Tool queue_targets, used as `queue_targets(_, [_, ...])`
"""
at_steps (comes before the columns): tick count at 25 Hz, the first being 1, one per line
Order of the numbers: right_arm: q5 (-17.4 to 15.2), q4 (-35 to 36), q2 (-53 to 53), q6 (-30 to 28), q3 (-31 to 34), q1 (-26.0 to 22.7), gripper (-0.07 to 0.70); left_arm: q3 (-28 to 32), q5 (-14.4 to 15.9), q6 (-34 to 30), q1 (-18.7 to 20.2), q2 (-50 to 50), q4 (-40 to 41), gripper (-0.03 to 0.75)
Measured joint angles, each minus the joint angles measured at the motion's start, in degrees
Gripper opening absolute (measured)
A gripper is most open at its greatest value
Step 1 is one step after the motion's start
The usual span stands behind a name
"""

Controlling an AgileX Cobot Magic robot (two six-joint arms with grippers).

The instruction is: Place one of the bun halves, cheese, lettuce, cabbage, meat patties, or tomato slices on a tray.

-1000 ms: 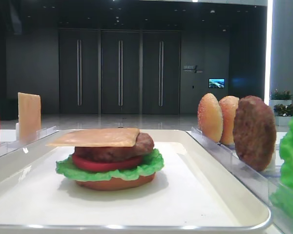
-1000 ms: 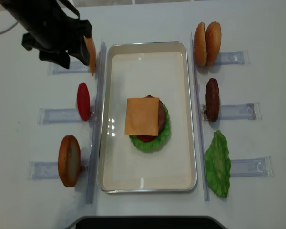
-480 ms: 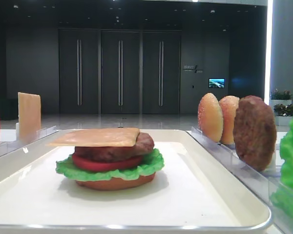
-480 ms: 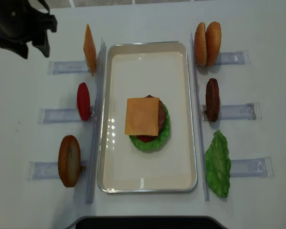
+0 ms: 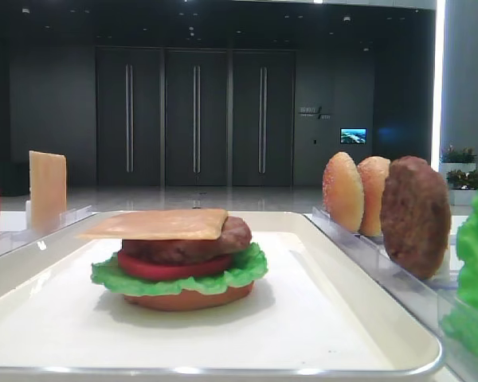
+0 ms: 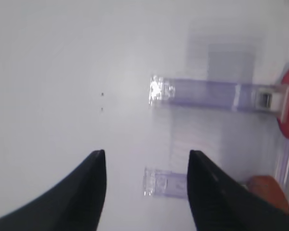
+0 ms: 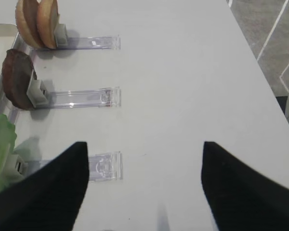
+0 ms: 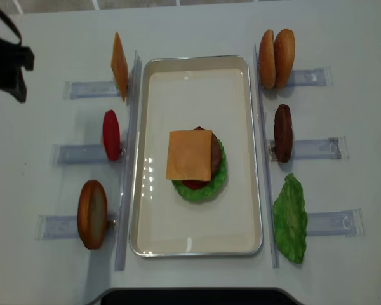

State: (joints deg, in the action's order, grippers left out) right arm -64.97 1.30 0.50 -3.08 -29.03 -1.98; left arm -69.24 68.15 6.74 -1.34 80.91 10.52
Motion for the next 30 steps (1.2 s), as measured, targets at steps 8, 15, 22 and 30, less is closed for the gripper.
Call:
queue_targets(8, [0.0,0.0,0.0,0.0,0.0,0.0,0.471,26.1,-1.3,0.0,0.0,-22.7,-2.5,0.305])
queue_targets(15, [0.0,0.0,0.0,0.0,0.0,0.0,0.471,39.1,-2.0,0.0,0.0,-43.0,-5.6,0.299])
queue_targets(22, [0.0,0.0,0.0,0.0,0.0,0.0,0.471,42.0,-4.7,-1.3,0.0,-61.5,-8.0,0.299])
queue_targets(30, [0.0,0.0,0.0,0.0,0.0,0.0,0.471,42.1,-4.8,-6.7,0.0,-79.4,-9.6,0.299])
